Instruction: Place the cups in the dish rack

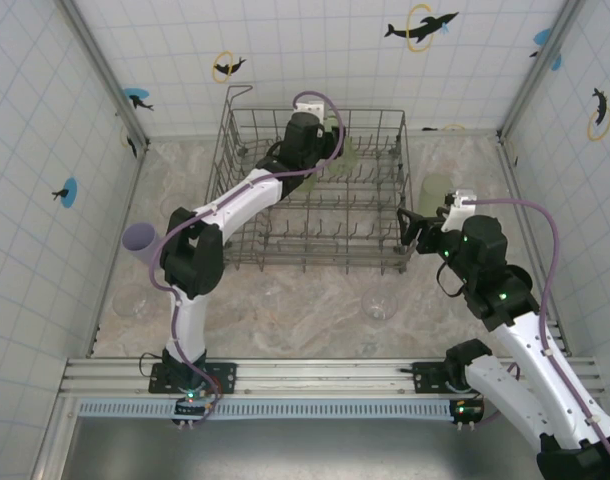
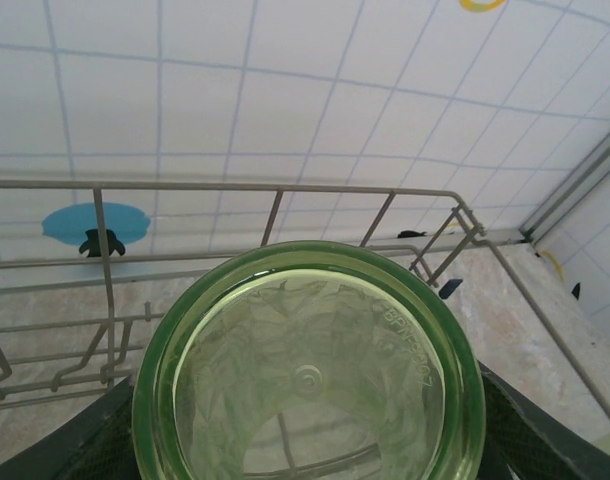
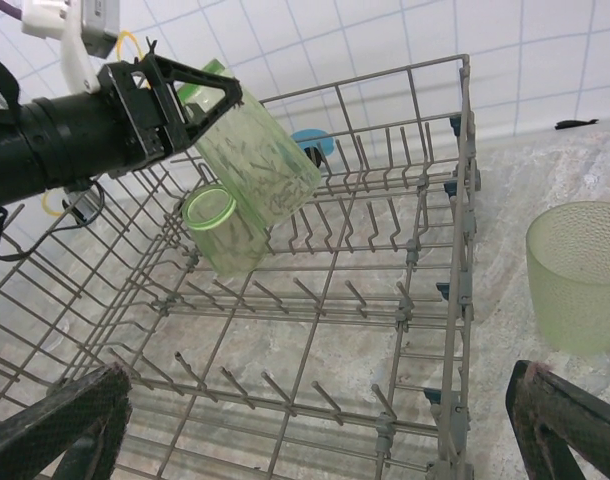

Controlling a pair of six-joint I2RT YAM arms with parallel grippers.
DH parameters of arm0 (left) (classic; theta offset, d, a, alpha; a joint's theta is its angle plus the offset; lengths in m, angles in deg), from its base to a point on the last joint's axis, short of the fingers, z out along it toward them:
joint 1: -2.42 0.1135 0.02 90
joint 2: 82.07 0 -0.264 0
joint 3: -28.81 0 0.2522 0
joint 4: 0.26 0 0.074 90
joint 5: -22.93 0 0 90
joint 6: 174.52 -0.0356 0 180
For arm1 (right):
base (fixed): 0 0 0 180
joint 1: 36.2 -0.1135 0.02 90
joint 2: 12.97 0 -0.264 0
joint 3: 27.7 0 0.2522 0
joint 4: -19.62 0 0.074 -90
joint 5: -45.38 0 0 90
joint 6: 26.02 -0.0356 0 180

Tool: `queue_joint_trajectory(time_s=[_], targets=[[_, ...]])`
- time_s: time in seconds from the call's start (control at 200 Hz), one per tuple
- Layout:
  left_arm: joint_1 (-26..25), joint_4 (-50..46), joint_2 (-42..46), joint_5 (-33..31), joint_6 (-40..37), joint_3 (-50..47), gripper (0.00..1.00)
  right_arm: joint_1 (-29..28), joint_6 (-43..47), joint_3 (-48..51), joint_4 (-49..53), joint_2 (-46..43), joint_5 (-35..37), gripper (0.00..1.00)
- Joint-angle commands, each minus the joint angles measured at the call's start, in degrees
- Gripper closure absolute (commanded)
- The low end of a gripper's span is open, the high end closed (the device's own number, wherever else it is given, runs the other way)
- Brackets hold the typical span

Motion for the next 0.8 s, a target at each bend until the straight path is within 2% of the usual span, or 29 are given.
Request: queue_joint_trajectory(time_s=[0.0,0.31,0.345,0.796], targets=[[-0.6,1.4,-1.5,-1.6,-2.8,2.4,1.0,0.3,0.2,0.4,-1.9,-0.9,1.0,0.0],[-0.7,1.4,-4.2,-2.2,-3.1,3.6,1.0,0.4,0.3,0.7,-1.9,-0.4,1.0,0.0],[-0.7,1.4,-4.5,-2.5,-5.2,3.8,1.0,0.4,0.4,0.7,-1.9,-0.4,1.1,0.01],[-1.6,1.4,-7.4,-5.9,-8.9,4.0,1.0,0.5,0.6,1.1,-2.0,-0.6,1.3,0.01]])
